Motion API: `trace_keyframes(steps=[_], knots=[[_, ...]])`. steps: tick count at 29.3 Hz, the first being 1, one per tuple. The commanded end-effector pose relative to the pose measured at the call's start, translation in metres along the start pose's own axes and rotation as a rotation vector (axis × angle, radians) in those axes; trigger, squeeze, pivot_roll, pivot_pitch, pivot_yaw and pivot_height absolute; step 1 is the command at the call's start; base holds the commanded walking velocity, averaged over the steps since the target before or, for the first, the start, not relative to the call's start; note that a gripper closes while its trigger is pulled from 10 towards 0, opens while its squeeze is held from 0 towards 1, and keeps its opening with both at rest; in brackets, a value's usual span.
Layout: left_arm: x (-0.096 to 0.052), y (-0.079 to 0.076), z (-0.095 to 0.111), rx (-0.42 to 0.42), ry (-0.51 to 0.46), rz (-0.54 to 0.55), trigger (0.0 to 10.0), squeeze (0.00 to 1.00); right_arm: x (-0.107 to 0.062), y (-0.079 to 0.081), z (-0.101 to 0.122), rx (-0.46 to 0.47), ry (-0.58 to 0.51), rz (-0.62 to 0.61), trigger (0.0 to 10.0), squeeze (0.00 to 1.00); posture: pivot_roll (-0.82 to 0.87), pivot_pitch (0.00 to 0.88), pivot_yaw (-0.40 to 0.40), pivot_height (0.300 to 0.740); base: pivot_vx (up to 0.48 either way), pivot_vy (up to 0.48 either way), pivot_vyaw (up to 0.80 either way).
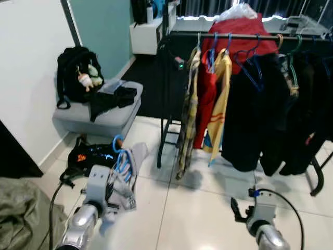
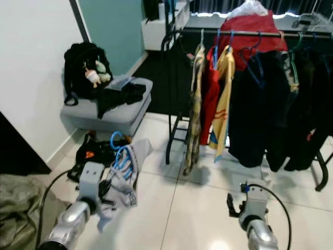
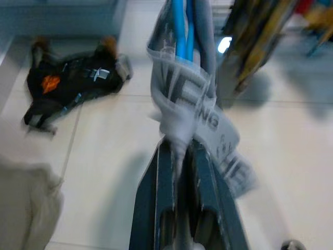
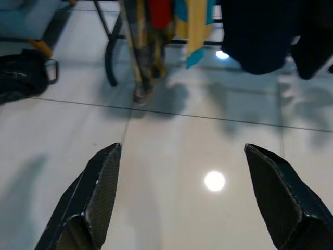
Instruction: Hang hanger
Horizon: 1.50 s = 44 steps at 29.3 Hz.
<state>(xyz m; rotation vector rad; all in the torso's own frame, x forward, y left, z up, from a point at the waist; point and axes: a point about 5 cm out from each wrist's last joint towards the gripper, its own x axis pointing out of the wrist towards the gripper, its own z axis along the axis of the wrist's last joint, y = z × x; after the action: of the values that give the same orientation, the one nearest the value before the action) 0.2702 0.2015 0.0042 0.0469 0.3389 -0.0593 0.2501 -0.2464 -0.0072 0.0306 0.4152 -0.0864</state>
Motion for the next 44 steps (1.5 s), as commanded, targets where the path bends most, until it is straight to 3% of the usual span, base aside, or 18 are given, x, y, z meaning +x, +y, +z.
trace_keyframes(steps=[1, 8, 15, 26, 34, 38, 40, 44], knots=[[-0.009, 0.002, -0.006, -0.025, -0.028, 0.001, 10.0, 0.00, -0.008, -0.016, -0.012, 0.006, 0.035, -0.021, 10.0, 0.00, -0.09, 0.100, 0.027, 0.740, 0.334, 0.000, 0.00], [-0.021, -0.006, -0.017, -0.075, -0.046, -0.006, 10.0, 0.00, -0.017, -0.043, -0.021, 0.028, 0.100, -0.061, 10.0, 0.00, -0.10, 0.103, 0.022, 0.740, 0.335, 0.000, 0.00], [-0.022, -0.007, -0.017, -0.087, -0.050, -0.009, 10.0, 0.00, -0.024, -0.056, -0.030, 0.056, 0.155, -0.100, 10.0, 0.00, -0.09, 0.108, 0.031, 0.740, 0.337, 0.000, -0.46], [-0.024, -0.006, -0.015, -0.084, -0.052, -0.023, 10.0, 0.00, -0.031, -0.049, -0.045, 0.106, 0.176, -0.103, 10.0, 0.00, -0.08, 0.110, 0.041, 0.740, 0.341, 0.000, -0.80], [-0.023, -0.006, -0.013, -0.088, -0.056, -0.026, 10.0, 0.00, -0.029, -0.042, -0.046, 0.110, 0.160, -0.088, 10.0, 0.00, -0.09, 0.112, 0.041, 0.740, 0.344, 0.000, 0.00], [-0.022, -0.005, -0.012, -0.089, -0.056, -0.027, 10.0, 0.00, -0.026, -0.038, -0.042, 0.095, 0.145, -0.070, 10.0, 0.00, -0.09, 0.111, 0.041, 0.740, 0.349, 0.000, 0.00], [-0.022, -0.004, -0.011, -0.092, -0.056, -0.022, 10.0, 0.00, -0.015, -0.031, -0.028, 0.041, 0.113, -0.009, 10.0, 0.00, -0.08, 0.112, 0.041, 0.740, 0.349, 0.000, 0.79], [-0.022, -0.003, -0.011, -0.096, -0.054, -0.010, 10.0, 0.00, -0.010, -0.029, -0.019, 0.010, 0.091, 0.025, 10.0, 0.00, -0.09, 0.113, 0.044, 0.740, 0.339, 0.000, 0.79]])
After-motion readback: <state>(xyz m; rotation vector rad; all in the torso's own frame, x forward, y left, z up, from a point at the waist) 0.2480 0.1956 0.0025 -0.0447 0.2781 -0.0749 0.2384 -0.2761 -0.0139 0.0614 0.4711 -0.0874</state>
